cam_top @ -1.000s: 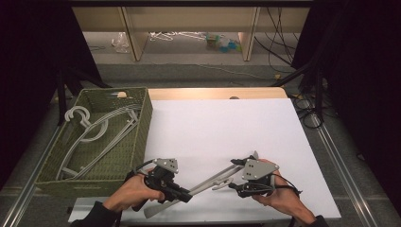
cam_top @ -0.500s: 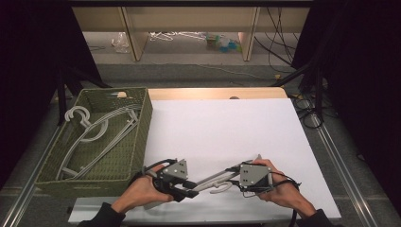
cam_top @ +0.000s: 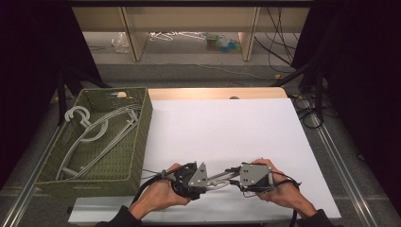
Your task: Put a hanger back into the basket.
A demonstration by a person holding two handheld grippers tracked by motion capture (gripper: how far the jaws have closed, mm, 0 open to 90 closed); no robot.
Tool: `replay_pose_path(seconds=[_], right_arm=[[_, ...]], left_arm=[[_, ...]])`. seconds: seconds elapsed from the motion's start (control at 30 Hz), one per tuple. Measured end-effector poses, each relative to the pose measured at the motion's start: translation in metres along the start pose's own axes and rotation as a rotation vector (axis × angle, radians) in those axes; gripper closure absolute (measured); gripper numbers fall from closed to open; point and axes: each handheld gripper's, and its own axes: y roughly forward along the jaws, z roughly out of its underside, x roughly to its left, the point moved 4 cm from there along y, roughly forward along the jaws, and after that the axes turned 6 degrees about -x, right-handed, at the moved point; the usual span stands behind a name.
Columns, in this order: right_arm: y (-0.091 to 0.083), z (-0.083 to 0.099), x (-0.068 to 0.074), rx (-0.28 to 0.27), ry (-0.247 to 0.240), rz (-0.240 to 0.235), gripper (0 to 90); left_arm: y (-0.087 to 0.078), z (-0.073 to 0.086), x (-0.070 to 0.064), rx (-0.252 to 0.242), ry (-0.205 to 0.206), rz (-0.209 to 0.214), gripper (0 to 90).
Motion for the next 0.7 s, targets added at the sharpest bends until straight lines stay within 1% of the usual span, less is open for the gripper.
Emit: replay_pose_path(seconds=[0.07, 0.1, 0.13, 0.17, 0.23, 0.27, 0.33, 0.37, 0.4, 0.43, 0.47, 0.5, 0.53, 0.57, 0.6, 0.63, 0.67, 0.7], right_arm=[[0.000, 0.000, 0.000, 0.000, 0.006, 0.005, 68.5], [0.000, 0.000, -0.001, -0.001, 0.012, 0.012, 67.8], [-0.001, 0.001, -0.002, -0.001, 0.029, 0.012, 65.9], [-0.002, 0.001, -0.002, -0.004, 0.044, 0.017, 63.8], [-0.004, 0.000, -0.004, -0.014, 0.062, 0.032, 61.6], [-0.005, 0.000, -0.005, -0.026, 0.077, 0.042, 58.5], [-0.007, -0.001, -0.008, -0.041, 0.127, 0.070, 51.3], [-0.008, -0.002, -0.008, -0.049, 0.146, 0.078, 49.2], [-0.009, -0.002, -0.009, -0.058, 0.160, 0.089, 45.9], [-0.011, -0.002, -0.012, -0.071, 0.198, 0.117, 40.2], [-0.013, -0.003, -0.013, -0.082, 0.224, 0.131, 38.1], [-0.014, -0.003, -0.015, -0.094, 0.237, 0.146, 36.3], [-0.017, -0.004, -0.016, -0.107, 0.261, 0.156, 33.7], [-0.020, -0.006, -0.017, -0.121, 0.285, 0.177, 31.4], [-0.025, -0.008, -0.019, -0.143, 0.312, 0.197, 30.7], [-0.028, -0.009, -0.019, -0.155, 0.326, 0.206, 30.4], [-0.032, -0.011, -0.019, -0.166, 0.337, 0.220, 29.5], [-0.035, -0.012, -0.019, -0.183, 0.362, 0.240, 28.2]], left_arm=[[0.002, -0.002, -0.001, -0.014, -0.024, 0.002, 75.7], [0.001, -0.002, 0.001, -0.004, -0.021, 0.007, 77.9], [0.001, -0.002, 0.001, -0.016, -0.042, -0.004, 78.7], [-0.001, -0.001, 0.003, -0.006, -0.035, 0.002, 78.9], [-0.001, -0.001, 0.005, -0.031, -0.079, -0.007, 79.0], [-0.003, 0.000, 0.007, -0.032, -0.093, -0.006, 79.0], [-0.006, 0.002, 0.012, -0.024, -0.103, -0.005, 79.0], [-0.008, 0.003, 0.014, -0.022, -0.107, -0.003, 79.1], [-0.011, 0.004, 0.016, -0.027, -0.128, -0.005, 79.1], [-0.012, 0.004, 0.018, -0.041, -0.153, -0.015, 79.1], [-0.014, 0.005, 0.020, -0.028, -0.149, -0.015, 79.1], [-0.015, 0.005, 0.021, -0.047, -0.178, -0.023, 79.1], [-0.016, 0.004, 0.021, -0.077, -0.225, -0.038, 79.2], [-0.020, 0.004, 0.024, -0.094, -0.240, -0.042, 79.1], [-0.022, 0.004, 0.025, -0.098, -0.258, -0.042, 79.1], [-0.027, 0.004, 0.028, -0.095, -0.259, -0.046, 79.1], [-0.031, 0.003, 0.029, -0.113, -0.284, -0.050, 79.1], [-0.034, 0.003, 0.031, -0.116, -0.289, -0.059, 79.1]])
